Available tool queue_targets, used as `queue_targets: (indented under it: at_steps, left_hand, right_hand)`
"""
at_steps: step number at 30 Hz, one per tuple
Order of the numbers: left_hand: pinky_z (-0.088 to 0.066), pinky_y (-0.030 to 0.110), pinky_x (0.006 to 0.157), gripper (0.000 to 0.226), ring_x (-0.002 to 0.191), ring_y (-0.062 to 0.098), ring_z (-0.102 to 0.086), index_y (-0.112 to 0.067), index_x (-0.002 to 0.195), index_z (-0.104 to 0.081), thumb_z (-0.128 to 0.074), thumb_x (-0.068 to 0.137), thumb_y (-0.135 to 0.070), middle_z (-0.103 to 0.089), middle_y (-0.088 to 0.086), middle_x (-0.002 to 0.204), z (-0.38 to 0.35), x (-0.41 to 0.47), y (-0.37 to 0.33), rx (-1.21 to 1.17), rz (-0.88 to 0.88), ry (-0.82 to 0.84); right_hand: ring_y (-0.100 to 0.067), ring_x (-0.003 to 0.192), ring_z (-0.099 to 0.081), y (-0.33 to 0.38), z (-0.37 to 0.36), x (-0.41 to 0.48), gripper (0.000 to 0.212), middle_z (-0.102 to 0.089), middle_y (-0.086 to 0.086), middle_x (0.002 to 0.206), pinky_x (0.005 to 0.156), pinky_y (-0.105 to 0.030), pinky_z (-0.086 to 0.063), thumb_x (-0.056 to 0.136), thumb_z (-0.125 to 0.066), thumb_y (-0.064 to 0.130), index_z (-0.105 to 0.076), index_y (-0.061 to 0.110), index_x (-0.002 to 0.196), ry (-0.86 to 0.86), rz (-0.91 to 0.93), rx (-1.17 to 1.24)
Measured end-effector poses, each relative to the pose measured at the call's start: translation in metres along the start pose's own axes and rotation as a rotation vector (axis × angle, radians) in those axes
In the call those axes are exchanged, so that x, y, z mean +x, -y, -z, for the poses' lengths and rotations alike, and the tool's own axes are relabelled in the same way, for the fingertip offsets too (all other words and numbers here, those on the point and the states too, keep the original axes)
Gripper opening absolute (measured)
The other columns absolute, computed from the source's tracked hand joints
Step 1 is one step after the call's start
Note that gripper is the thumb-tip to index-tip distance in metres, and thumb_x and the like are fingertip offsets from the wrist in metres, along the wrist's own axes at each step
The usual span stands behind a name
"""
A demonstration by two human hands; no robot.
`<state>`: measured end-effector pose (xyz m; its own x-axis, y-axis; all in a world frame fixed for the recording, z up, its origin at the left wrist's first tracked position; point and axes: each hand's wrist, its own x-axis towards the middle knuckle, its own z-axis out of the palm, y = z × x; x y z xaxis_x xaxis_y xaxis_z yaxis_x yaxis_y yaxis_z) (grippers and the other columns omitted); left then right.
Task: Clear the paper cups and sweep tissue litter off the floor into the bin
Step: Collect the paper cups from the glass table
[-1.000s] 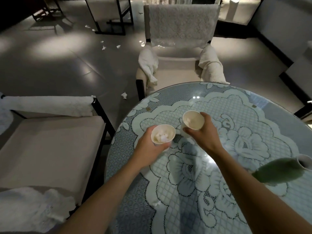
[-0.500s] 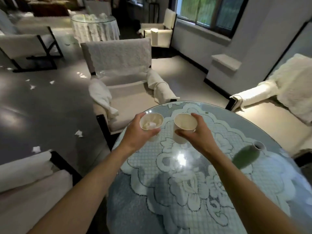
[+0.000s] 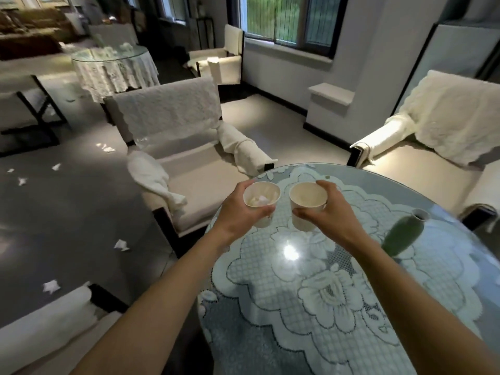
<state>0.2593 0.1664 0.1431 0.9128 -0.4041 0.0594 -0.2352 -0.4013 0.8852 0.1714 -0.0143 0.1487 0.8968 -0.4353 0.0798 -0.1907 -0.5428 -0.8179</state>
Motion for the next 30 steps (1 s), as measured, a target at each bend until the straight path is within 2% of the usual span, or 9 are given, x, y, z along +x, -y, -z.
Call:
queue_targets:
  at_steps: [5, 10, 13, 17, 20, 22, 24, 26, 30]
  left_hand:
    - [-0.044, 0.025, 0.082, 0.072, 0.105, 0.019, -0.055, -0.019, 0.133, -0.043, -0.079, 0.073, -0.034, -0.057, 0.002, 0.12, 0.042, 0.023, 0.026, 0.052, 0.02, -0.045]
    - [-0.045, 0.028, 0.088, 0.071, 0.108, 0.021, -0.055, -0.019, 0.133, -0.043, -0.078, 0.073, -0.034, -0.057, 0.003, 0.123, 0.095, 0.074, 0.063, 0.051, 0.04, -0.064]
    - [-0.045, 0.029, 0.09, 0.071, 0.107, 0.02, -0.056, -0.018, 0.132, -0.044, -0.079, 0.072, -0.033, -0.059, 0.002, 0.12, 0.141, 0.12, 0.09, 0.059, 0.017, -0.065]
    - [-0.046, 0.026, 0.086, 0.069, 0.102, 0.016, -0.057, -0.02, 0.13, -0.046, -0.08, 0.071, -0.035, -0.059, -0.002, 0.112, 0.224, 0.186, 0.127, 0.062, 0.001, -0.076]
    - [-0.042, 0.021, 0.081, 0.069, 0.102, 0.014, -0.056, -0.019, 0.13, -0.046, -0.08, 0.072, -0.033, -0.056, -0.006, 0.109, 0.292, 0.22, 0.155, 0.073, 0.013, -0.104]
    - [-0.038, 0.019, 0.078, 0.065, 0.099, 0.013, -0.055, -0.019, 0.128, -0.047, -0.079, 0.073, -0.031, -0.055, -0.007, 0.106, 0.336, 0.241, 0.173, 0.102, 0.037, -0.148]
    - [-0.038, 0.021, 0.076, 0.063, 0.095, 0.014, -0.054, -0.018, 0.126, -0.048, -0.08, 0.072, -0.029, -0.056, -0.005, 0.106, 0.376, 0.263, 0.192, 0.104, 0.049, -0.206]
    - [-0.04, 0.022, 0.076, 0.063, 0.093, 0.014, -0.054, -0.017, 0.125, -0.049, -0.08, 0.072, -0.029, -0.057, -0.004, 0.106, 0.411, 0.288, 0.21, 0.111, 0.058, -0.25]
    - [-0.039, 0.022, 0.076, 0.067, 0.095, 0.013, -0.052, -0.016, 0.129, -0.046, -0.079, 0.073, -0.029, -0.055, -0.004, 0.11, 0.469, 0.336, 0.238, 0.135, 0.066, -0.304]
  right_hand:
    - [-0.011, 0.105, -0.043, 0.029, -0.04, 0.021, 0.082, -0.046, -0.005, 0.133, 0.081, -0.024, -0.037, 0.074, -0.08, 0.031, -0.034, 0.016, 0.14, 0.083, 0.017, -0.006]
    - [-0.006, 0.094, -0.047, 0.067, -0.1, 0.067, 0.071, -0.048, 0.004, 0.113, 0.072, -0.015, -0.037, 0.074, -0.08, 0.026, -0.04, 0.017, 0.132, 0.127, 0.04, -0.006]
    - [-0.008, 0.099, -0.05, 0.096, -0.148, 0.109, 0.074, -0.05, 0.006, 0.114, 0.081, -0.02, -0.041, 0.072, -0.081, 0.029, -0.04, 0.018, 0.132, 0.121, 0.048, -0.004]
    - [-0.001, 0.084, -0.052, 0.155, -0.22, 0.176, 0.056, -0.051, 0.015, 0.093, 0.07, -0.007, -0.039, 0.073, -0.081, 0.022, -0.045, 0.023, 0.115, 0.085, 0.075, 0.049]
    - [-0.006, 0.091, -0.051, 0.201, -0.277, 0.218, 0.062, -0.053, 0.009, 0.103, 0.065, -0.007, -0.038, 0.073, -0.081, 0.026, -0.045, 0.02, 0.124, 0.106, 0.097, 0.09]
    - [-0.001, 0.087, -0.052, 0.23, -0.315, 0.247, 0.057, -0.054, 0.01, 0.103, 0.066, -0.006, -0.041, 0.074, -0.08, 0.026, -0.043, 0.024, 0.118, 0.141, 0.119, 0.107]
    - [-0.006, 0.094, -0.056, 0.257, -0.352, 0.276, 0.056, -0.058, 0.005, 0.108, 0.082, -0.021, -0.05, 0.072, -0.081, 0.027, -0.044, 0.025, 0.113, 0.175, 0.149, 0.13]
    - [-0.014, 0.104, -0.057, 0.28, -0.386, 0.306, 0.062, -0.059, 0.0, 0.115, 0.091, -0.035, -0.05, 0.071, -0.082, 0.028, -0.046, 0.02, 0.12, 0.203, 0.178, 0.144]
    - [-0.018, 0.112, -0.052, 0.319, -0.446, 0.364, 0.077, -0.053, -0.004, 0.125, 0.087, -0.025, -0.043, 0.074, -0.08, 0.028, -0.038, 0.012, 0.137, 0.293, 0.223, 0.116]
